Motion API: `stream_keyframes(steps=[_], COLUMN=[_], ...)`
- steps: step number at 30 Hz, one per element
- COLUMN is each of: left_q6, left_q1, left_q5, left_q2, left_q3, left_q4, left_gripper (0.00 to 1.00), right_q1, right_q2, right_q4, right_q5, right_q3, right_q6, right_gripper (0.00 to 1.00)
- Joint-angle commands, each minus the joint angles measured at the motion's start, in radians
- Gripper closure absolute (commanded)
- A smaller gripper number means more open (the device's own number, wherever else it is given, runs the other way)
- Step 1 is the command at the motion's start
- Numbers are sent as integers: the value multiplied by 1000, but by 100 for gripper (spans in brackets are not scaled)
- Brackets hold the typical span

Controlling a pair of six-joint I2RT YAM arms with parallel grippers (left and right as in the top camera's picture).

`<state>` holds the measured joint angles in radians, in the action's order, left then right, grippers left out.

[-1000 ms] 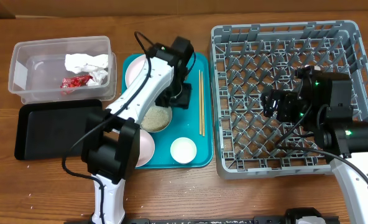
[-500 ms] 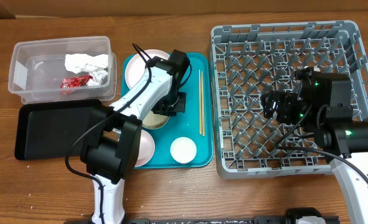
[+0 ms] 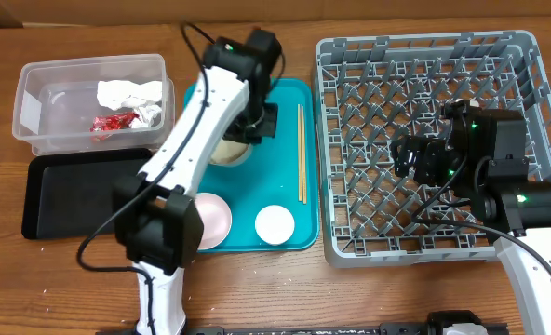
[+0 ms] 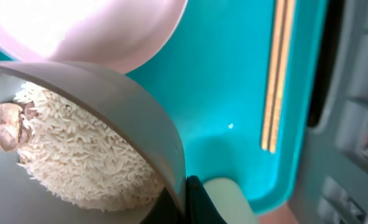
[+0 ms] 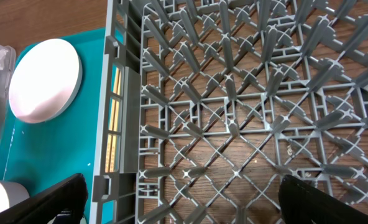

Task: Sort waste into correct bins and load items into the dishwasher
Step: 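Move the left gripper to the rice bowl and grasp its rim, then carry the rice bowl left and tip the rice onto the black tray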

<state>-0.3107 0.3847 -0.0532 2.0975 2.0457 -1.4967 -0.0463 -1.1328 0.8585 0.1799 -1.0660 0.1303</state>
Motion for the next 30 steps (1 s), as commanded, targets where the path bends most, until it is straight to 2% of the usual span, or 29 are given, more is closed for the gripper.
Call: stream_keyframes(steps=[1, 6, 10, 15, 20, 26, 30], left_q6=[68, 199, 383, 644, 845, 892, 890], left_q1=[-103, -315, -500, -710, -877, -1109, -1207], left_q5=[-45, -192, -367, -669, -897, -1088, -1209], left_q2=[-97, -167, -183, -181, -180, -178, -171], left_q3=[43, 39, -8, -186, -394, -621, -688], left_q4=[-55, -135, -175, -153, -111, 20, 64], left_gripper=[96, 96, 96, 96, 96, 96, 96], right_q1=[3, 3, 3, 3, 3, 3, 3], right_q2=[3, 3, 3, 3, 3, 3, 3], right_q4=[-4, -14, -23, -26, -26, -26, -25], right_q5=[5, 5, 5, 6, 6, 24, 24], right_q3=[-24, -24, -24, -24, -24, -24, -24], right_q6=[-4, -4, -4, -3, -3, 0, 0], right_gripper=[0, 0, 0, 0, 0, 0, 0])
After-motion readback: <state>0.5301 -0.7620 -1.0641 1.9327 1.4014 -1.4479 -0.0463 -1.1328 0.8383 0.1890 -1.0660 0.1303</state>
